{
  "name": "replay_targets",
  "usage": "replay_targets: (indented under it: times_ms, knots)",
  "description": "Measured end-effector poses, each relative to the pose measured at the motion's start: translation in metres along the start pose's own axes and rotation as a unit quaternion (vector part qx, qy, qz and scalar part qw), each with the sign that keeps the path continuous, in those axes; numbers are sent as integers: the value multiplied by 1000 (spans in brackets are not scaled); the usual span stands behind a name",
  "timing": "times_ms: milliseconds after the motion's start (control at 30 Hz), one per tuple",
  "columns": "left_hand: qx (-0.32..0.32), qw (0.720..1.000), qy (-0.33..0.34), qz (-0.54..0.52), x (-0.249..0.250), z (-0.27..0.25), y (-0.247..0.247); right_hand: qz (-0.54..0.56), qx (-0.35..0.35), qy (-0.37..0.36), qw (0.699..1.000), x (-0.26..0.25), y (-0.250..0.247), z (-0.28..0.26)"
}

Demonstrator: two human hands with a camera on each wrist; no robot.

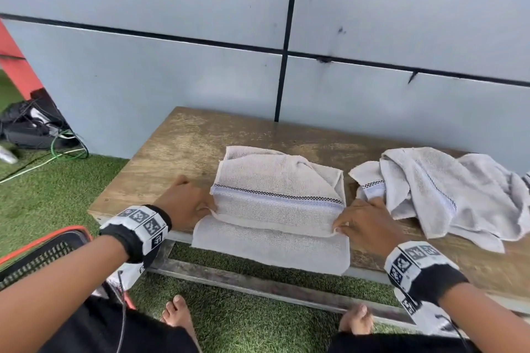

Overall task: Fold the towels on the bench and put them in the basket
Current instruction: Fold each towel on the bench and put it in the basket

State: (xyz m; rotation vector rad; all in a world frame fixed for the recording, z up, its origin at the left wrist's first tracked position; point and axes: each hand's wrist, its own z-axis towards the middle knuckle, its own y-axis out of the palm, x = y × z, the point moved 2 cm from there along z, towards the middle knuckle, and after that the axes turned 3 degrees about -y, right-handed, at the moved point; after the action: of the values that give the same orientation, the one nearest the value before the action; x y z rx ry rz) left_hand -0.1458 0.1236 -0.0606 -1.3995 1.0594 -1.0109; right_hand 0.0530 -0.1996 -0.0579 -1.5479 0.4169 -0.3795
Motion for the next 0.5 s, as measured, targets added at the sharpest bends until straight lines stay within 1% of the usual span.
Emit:
replay_targets:
  times_ms: [133, 300, 433, 500]
  knots:
    - [19, 999, -29, -15, 5, 15, -1, -39, 7, 29, 999, 6, -4, 25]
    - [11, 997, -71, -8, 11, 41, -4, -91, -33, 96, 991, 21, -15, 54]
    - [16, 996, -83, 8, 14, 50, -6, -84, -40, 110, 990, 26, -15, 59]
    - [33, 996, -80, 6, 14, 46, -8, -66, -18, 109, 992, 25, -15, 53]
